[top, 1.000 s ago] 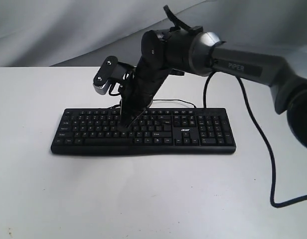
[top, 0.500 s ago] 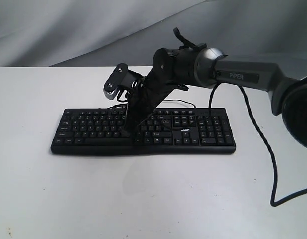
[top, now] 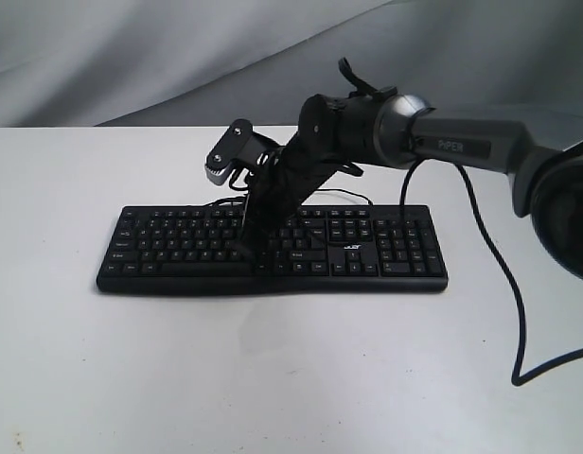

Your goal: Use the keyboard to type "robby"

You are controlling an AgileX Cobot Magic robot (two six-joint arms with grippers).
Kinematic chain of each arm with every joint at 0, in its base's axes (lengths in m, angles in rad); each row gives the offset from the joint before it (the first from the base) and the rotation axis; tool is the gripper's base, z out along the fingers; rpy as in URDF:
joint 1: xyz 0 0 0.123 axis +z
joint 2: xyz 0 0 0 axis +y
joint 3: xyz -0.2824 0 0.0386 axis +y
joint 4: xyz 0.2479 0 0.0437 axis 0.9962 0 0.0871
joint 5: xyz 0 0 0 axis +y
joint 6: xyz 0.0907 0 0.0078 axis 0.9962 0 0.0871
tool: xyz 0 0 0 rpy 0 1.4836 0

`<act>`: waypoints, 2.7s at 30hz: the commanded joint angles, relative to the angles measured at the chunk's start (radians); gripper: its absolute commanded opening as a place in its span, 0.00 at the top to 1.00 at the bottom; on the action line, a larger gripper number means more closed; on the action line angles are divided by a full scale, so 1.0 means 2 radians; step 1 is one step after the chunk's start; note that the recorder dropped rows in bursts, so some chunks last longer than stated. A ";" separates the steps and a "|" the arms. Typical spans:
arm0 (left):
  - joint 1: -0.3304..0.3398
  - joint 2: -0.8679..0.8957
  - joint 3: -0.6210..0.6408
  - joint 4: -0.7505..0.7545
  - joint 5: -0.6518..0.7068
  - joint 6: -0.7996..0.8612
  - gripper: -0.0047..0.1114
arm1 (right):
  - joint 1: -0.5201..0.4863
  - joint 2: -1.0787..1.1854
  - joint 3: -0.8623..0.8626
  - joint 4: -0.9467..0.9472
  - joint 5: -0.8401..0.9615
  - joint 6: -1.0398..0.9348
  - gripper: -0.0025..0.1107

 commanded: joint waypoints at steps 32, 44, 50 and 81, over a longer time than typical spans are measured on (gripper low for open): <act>0.001 -0.001 0.002 -0.004 -0.002 -0.002 0.96 | 0.049 0.012 -0.075 0.028 0.035 -0.002 0.98; 0.001 -0.001 0.002 -0.004 -0.002 -0.002 0.96 | 0.057 0.027 -0.086 -0.012 0.077 0.031 0.98; 0.001 -0.001 0.002 -0.004 -0.002 -0.002 0.96 | 0.057 0.027 -0.084 -0.015 0.086 0.036 0.98; 0.001 -0.001 0.002 -0.004 -0.002 -0.002 0.96 | 0.057 0.052 -0.084 -0.008 0.062 0.035 0.98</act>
